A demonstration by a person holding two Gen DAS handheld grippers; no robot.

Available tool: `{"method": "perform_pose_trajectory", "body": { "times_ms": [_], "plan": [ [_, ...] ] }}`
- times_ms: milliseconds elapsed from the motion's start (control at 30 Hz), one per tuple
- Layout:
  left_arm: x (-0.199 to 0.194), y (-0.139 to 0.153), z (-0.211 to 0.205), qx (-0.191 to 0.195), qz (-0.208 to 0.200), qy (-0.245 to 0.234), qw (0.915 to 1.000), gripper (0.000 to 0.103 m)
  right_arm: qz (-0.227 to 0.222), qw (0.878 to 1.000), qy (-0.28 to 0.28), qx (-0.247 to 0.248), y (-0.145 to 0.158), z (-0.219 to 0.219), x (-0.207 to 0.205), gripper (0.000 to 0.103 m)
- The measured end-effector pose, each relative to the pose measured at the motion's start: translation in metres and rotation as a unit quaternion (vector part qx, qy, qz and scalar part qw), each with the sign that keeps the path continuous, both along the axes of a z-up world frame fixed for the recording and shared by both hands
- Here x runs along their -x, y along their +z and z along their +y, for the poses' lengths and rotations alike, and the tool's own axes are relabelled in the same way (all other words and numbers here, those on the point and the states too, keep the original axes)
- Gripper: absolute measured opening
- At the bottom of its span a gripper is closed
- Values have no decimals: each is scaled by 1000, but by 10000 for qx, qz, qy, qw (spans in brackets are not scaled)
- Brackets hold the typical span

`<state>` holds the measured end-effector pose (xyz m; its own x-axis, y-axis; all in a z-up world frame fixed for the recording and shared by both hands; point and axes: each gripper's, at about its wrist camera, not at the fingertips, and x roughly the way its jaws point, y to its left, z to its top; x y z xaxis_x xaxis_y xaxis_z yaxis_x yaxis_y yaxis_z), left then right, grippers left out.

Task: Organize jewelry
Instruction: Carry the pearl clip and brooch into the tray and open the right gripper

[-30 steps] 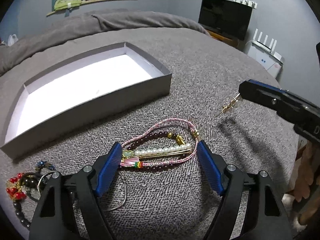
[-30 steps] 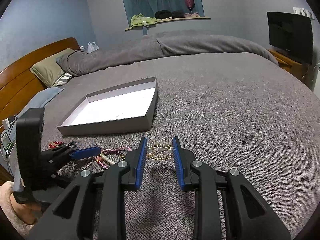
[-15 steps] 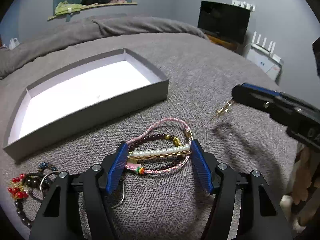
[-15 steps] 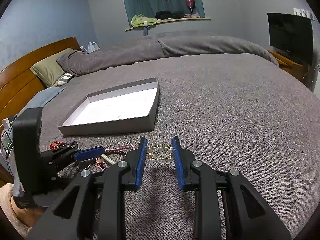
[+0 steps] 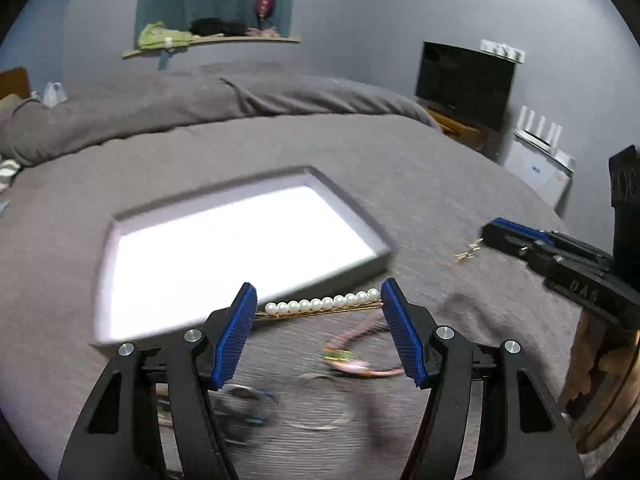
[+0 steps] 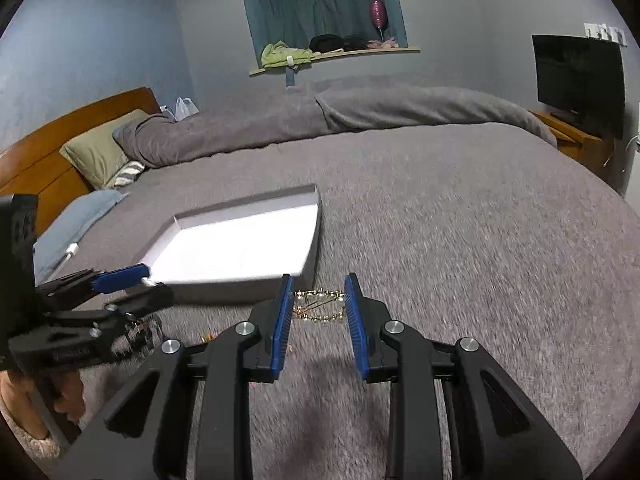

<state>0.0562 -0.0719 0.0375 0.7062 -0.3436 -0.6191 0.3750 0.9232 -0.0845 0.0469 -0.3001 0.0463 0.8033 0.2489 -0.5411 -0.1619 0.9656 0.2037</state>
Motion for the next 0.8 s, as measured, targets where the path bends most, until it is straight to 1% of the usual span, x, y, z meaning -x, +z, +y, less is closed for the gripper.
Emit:
{"method": "perform_pose_trajectory", "body": {
  "times_ms": [100,167,267,367,433,533,600,667,800],
  "plan": [
    [-14,11,26,-344,-133,224,9991,65,2,9999,88,52,11,7,-21,26],
    [-29,14,44,-550,-147,405,9976,65,-7,9999,108,80,17,12,-36,26],
    [-59,12,71,-608,20,642,9961,65,-50,9998,182,32,23,28,-65,26],
    [-92,6,86,-728,122,806,9940,65,-48,9996,263,37,22,48,-96,26],
    [-117,-1,89,-801,225,823,9931,65,-6,9995,311,5,17,61,-118,26],
    [-143,-13,88,-694,463,695,9941,65,116,9993,363,-54,6,75,-145,26],
    [-161,-25,84,-807,590,708,9925,65,237,9991,348,-80,-4,80,-163,26],
    [-173,-34,81,-912,692,668,9912,65,365,9988,316,-38,-15,82,-175,26],
    [-185,-47,77,-1133,850,626,9879,65,644,9975,171,236,-36,85,-195,26]
  ]
}}
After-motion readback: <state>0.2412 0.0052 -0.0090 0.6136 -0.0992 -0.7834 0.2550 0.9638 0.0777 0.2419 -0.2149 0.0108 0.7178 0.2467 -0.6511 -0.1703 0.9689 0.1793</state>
